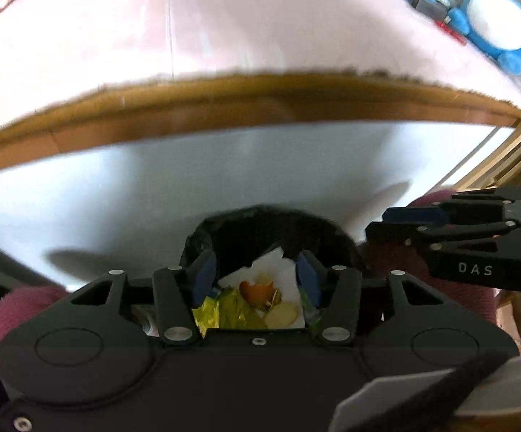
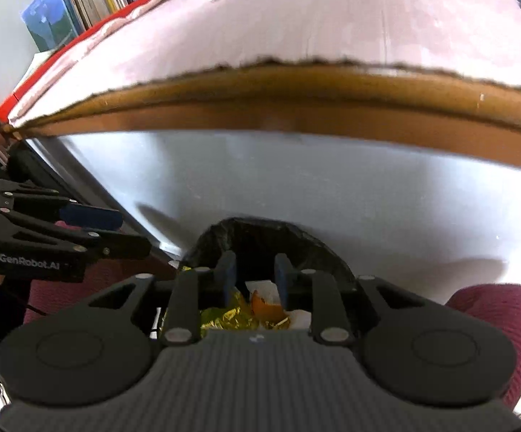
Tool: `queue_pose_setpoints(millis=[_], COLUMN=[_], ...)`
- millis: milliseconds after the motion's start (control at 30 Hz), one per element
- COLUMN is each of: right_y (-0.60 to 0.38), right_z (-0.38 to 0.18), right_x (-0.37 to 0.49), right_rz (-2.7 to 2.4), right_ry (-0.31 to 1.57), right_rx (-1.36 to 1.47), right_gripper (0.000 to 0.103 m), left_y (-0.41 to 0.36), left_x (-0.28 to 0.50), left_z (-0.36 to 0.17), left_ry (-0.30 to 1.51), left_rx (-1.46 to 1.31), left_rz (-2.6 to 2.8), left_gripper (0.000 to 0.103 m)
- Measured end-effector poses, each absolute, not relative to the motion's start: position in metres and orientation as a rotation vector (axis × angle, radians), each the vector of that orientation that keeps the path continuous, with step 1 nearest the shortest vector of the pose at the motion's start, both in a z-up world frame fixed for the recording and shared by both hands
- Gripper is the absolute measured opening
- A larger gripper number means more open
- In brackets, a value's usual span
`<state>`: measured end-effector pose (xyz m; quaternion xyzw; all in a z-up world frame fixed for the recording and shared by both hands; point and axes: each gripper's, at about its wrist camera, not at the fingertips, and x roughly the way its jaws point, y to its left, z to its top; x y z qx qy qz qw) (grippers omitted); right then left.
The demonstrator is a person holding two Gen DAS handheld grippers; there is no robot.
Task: Collect trash
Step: 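Lower both held items into the black trash bag and open both grippers, then grasp the white tissue with the left gripper while the right gripper grasps the biscuit packet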
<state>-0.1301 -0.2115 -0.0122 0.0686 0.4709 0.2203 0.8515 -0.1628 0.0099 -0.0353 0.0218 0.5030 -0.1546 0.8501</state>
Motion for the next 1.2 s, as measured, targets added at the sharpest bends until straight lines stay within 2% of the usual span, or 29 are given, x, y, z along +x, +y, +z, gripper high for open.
queue_pose_setpoints(millis=[133, 300, 533, 667, 800, 1033, 1200], right_y=[-0.218, -0.222, -0.223, -0.216, -0.206, -0.182, -0.166], right_z=[0.017, 0.057, 0.088, 0.093, 0.091, 0.071, 0.058], right_x=[-0.122, -0.103, -0.058, -0.024, 0.013, 0.072, 0.103], right_rz=[0.55, 0.585, 0.505, 0.475, 0.44, 0.426, 0.435], right_ry=[0.925, 0.792, 0.618, 0.566, 0.558, 0.613, 0.651], right_rx=[0.178, 0.152, 0.085, 0.042, 0.003, -0.057, -0.063], right_gripper=[0.064, 0.074, 0.084, 0.093, 0.101, 0.103, 0.103], left_y=[0.013, 0.018, 0.033, 0.041, 0.044, 0.062, 0.066], left_x=[-0.159, -0.148, -0.1, -0.05, 0.013, 0.106, 0.142], left_z=[0.004, 0.052, 0.089, 0.092, 0.084, 0.056, 0.039], left_ry=[0.973, 0.81, 0.65, 0.613, 0.639, 0.737, 0.767], left_rx=[0.041, 0.068, 0.022, -0.01, -0.058, -0.262, -0.314], left_rz=[-0.385, -0.378, -0.268, -0.176, -0.119, -0.056, -0.021], left_gripper=[0.052, 0.055, 0.072, 0.078, 0.079, 0.079, 0.075])
